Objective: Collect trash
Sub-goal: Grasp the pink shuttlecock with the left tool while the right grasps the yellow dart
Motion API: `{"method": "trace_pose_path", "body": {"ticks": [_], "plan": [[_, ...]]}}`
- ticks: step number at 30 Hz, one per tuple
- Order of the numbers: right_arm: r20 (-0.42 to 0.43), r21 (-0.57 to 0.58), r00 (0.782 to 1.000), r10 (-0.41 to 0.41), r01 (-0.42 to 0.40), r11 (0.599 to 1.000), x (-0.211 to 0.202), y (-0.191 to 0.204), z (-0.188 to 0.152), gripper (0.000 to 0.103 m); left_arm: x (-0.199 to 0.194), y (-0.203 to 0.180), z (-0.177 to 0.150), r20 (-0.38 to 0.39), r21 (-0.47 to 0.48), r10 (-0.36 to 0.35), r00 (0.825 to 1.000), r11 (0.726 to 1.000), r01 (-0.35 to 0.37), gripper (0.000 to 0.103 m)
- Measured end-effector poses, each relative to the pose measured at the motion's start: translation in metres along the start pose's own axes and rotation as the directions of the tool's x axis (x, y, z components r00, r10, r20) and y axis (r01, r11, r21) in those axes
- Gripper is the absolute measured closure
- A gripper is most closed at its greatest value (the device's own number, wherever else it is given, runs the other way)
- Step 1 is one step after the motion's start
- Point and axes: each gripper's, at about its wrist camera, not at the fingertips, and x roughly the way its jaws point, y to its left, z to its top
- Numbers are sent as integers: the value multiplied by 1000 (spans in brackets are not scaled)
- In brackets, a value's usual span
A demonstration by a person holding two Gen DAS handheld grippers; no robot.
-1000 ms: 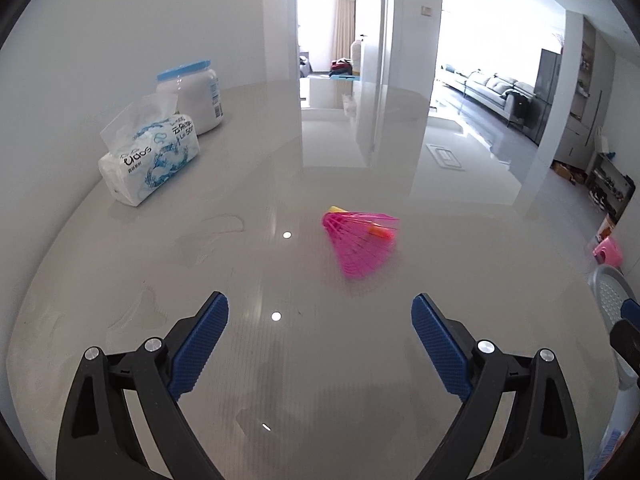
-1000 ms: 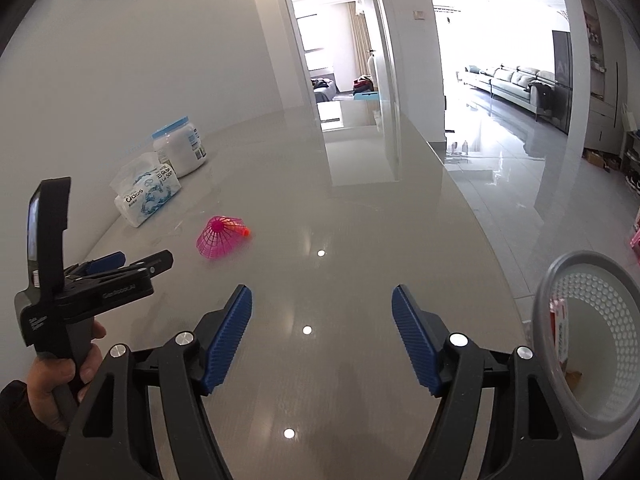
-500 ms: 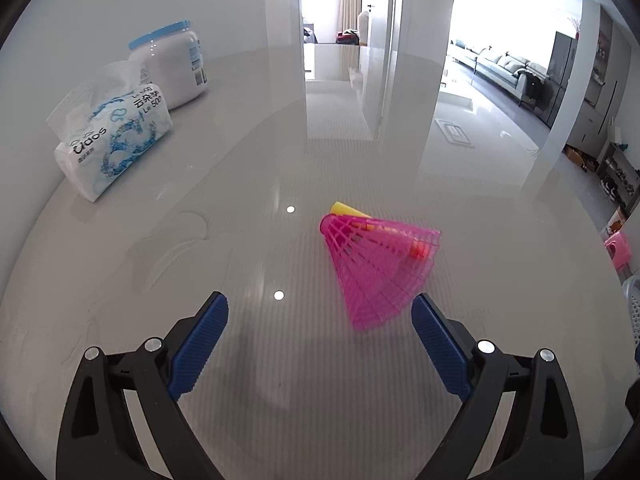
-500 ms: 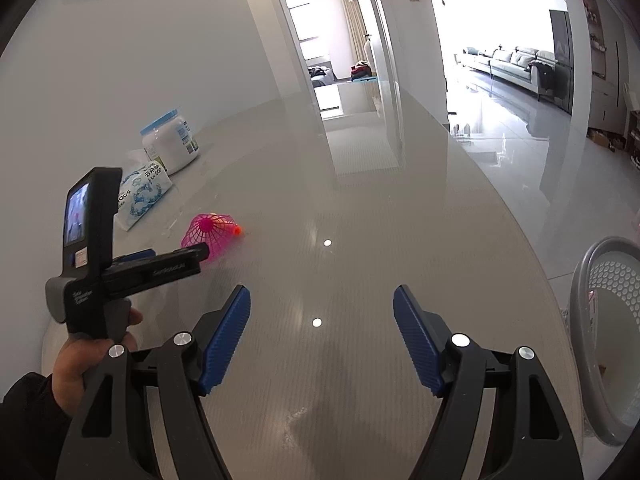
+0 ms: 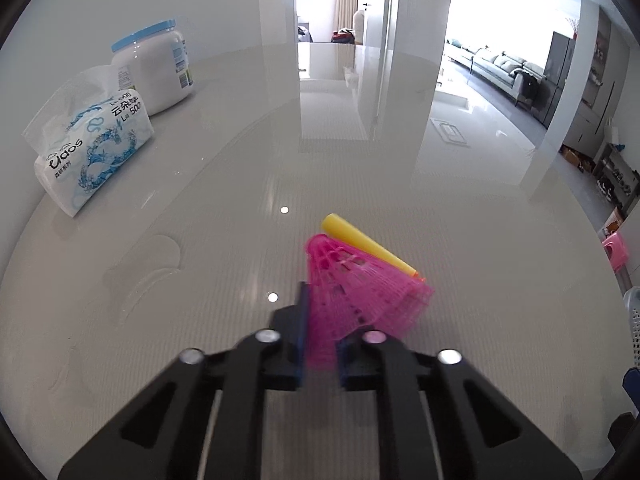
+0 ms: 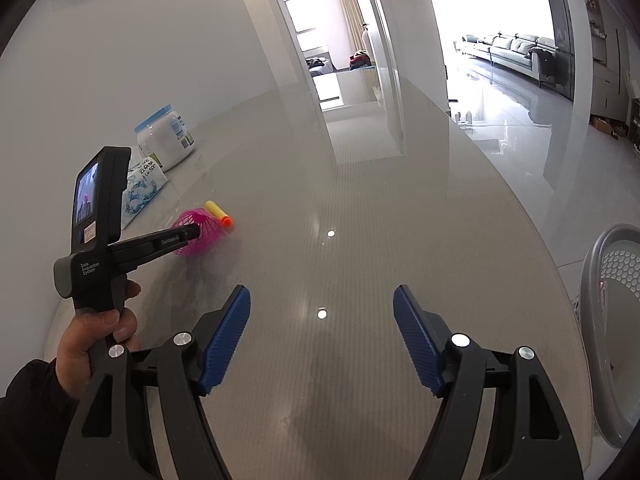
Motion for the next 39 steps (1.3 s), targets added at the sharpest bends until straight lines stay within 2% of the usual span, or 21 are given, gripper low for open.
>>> {"method": "trace_pose_path", "body": {"ticks": [8,15,18,23,28,34,39], "plan": [[-6,-17,1000,2,-2,1000,2,5,1,32,-18,3,-8,25,27,-20,999,999,19,96],[-25,-109,1000,7,-9,994,16,24,15,32,-51,18,-27,59,67,4,998,998,-8,96],[-38,-172,999,7,-14,985,33,41,31,32,-64,28,-34,71,66,14,997,998,-19,96],[-68,-264,996,52,-68,962,63,68,56,32,-83,44,-46,79,48,26,997,998,-29,96],[-149,-319,986,78,-122,940,105,92,77,32,-100,64,-59,90,-1,33,995,999,-33,96],[-204,-395,979,-6,-76,916,160,117,87,32,-109,79,-69,90,-29,33,995,999,-31,96],[-208,-436,977,-47,-50,899,180,129,89,32,-115,88,-72,99,-53,33,995,998,-28,96]]}}
